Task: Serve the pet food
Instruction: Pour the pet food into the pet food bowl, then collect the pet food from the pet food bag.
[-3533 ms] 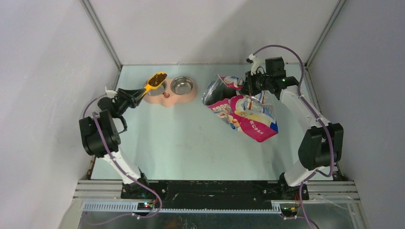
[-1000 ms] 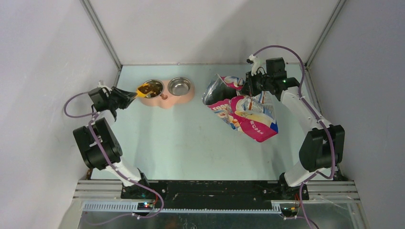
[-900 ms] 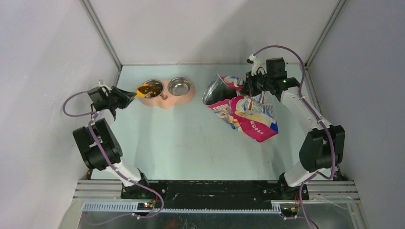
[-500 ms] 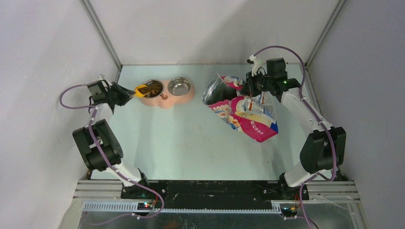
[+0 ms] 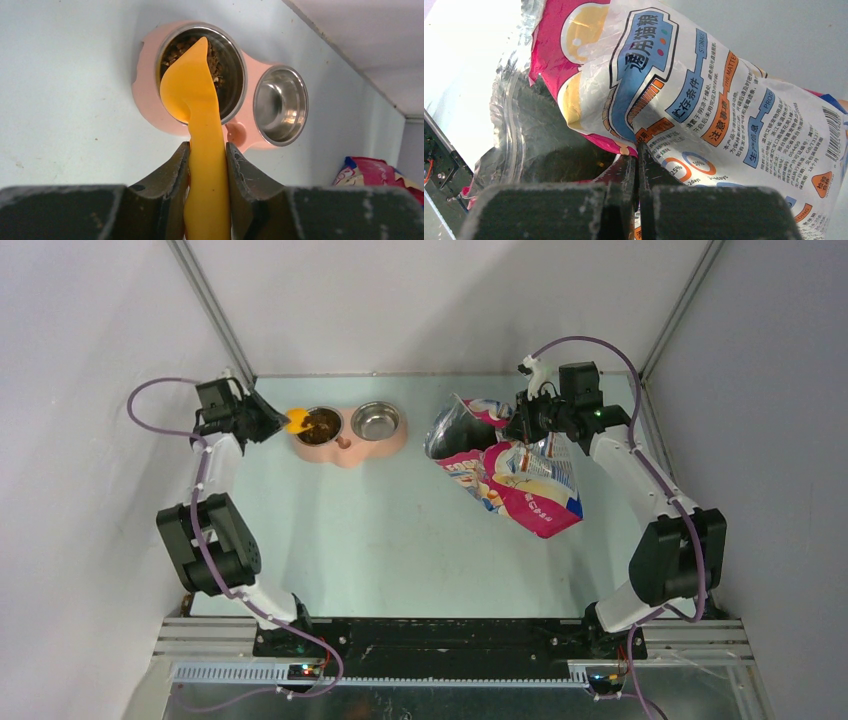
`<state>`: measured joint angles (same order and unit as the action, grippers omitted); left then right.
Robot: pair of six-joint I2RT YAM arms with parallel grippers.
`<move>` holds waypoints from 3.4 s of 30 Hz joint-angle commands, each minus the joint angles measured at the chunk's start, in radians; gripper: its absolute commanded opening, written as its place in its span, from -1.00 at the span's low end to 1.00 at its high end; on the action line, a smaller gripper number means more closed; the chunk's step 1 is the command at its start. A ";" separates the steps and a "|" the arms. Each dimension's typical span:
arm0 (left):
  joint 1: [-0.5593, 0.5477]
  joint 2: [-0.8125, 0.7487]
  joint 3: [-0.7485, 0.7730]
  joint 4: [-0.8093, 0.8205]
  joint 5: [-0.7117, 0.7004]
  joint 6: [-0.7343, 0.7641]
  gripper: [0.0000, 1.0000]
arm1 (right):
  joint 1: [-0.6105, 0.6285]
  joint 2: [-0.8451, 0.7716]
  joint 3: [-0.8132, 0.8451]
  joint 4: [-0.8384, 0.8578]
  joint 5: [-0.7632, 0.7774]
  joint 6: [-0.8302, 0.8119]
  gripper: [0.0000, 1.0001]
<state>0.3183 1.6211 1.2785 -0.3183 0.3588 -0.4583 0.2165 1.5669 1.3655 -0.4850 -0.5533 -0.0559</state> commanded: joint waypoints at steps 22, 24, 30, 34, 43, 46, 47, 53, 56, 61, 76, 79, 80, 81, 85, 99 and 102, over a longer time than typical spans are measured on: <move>-0.198 -0.137 0.158 -0.254 -0.230 0.355 -1.00 | 0.016 -0.047 -0.024 -0.028 0.037 -0.022 -1.00; -0.172 -0.169 0.133 -0.238 -0.115 0.306 -1.00 | 0.023 -0.045 -0.025 -0.029 0.040 -0.024 -1.00; -0.065 -0.212 0.025 -0.103 0.220 0.139 -1.00 | 0.031 -0.032 -0.024 -0.029 0.045 -0.025 -1.00; -0.026 -0.251 -0.063 0.041 0.428 0.036 -1.00 | 0.032 -0.027 -0.024 -0.030 0.041 -0.025 -1.00; -0.120 -0.402 -0.166 0.247 0.578 -0.198 -1.00 | 0.048 -0.026 -0.025 -0.029 0.046 -0.028 -1.00; -0.211 -0.426 -0.139 0.212 0.544 -0.196 -1.00 | 0.049 -0.029 -0.024 -0.029 0.049 -0.028 -1.00; -0.232 -0.431 -0.130 0.185 0.534 -0.189 -1.00 | 0.051 -0.031 -0.024 -0.029 0.051 -0.028 -1.00; -0.425 -0.396 -0.056 0.056 0.406 -0.059 -1.00 | 0.063 -0.037 -0.024 -0.028 0.059 -0.032 -1.00; -0.501 -0.361 -0.020 -0.002 0.360 -0.001 -1.00 | 0.070 -0.038 -0.024 -0.029 0.067 -0.035 -1.00; -0.591 -0.294 0.008 -0.059 0.285 0.084 -1.00 | 0.080 -0.040 -0.024 -0.031 0.079 -0.045 -1.00; -0.707 -0.067 0.118 -0.147 0.037 0.242 -1.00 | 0.151 -0.028 -0.023 -0.036 0.143 -0.090 -1.00; -0.735 -0.013 0.127 -0.154 0.031 0.247 -1.00 | 0.152 -0.027 -0.024 -0.037 0.146 -0.093 -1.00; -0.741 -0.004 0.127 -0.157 0.028 0.251 -1.00 | 0.151 -0.030 -0.024 -0.037 0.147 -0.094 -1.00; -0.753 0.011 0.128 -0.159 0.028 0.252 -1.00 | 0.150 -0.033 -0.023 -0.037 0.147 -0.095 -1.00; -0.785 0.041 0.129 -0.159 0.034 0.254 -1.00 | 0.149 -0.043 -0.024 -0.039 0.143 -0.096 -1.00; -0.852 0.187 0.140 -0.119 0.133 0.188 -1.00 | 0.113 -0.066 -0.025 -0.044 0.114 -0.086 -1.00; -0.854 0.228 0.150 -0.114 0.162 0.175 -1.00 | 0.107 -0.070 -0.023 -0.045 0.107 -0.084 -1.00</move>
<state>-0.5190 1.7908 1.4021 -0.4252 0.4732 -0.2588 0.3462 1.5394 1.3506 -0.4904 -0.4572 -0.1310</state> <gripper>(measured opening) 0.307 0.008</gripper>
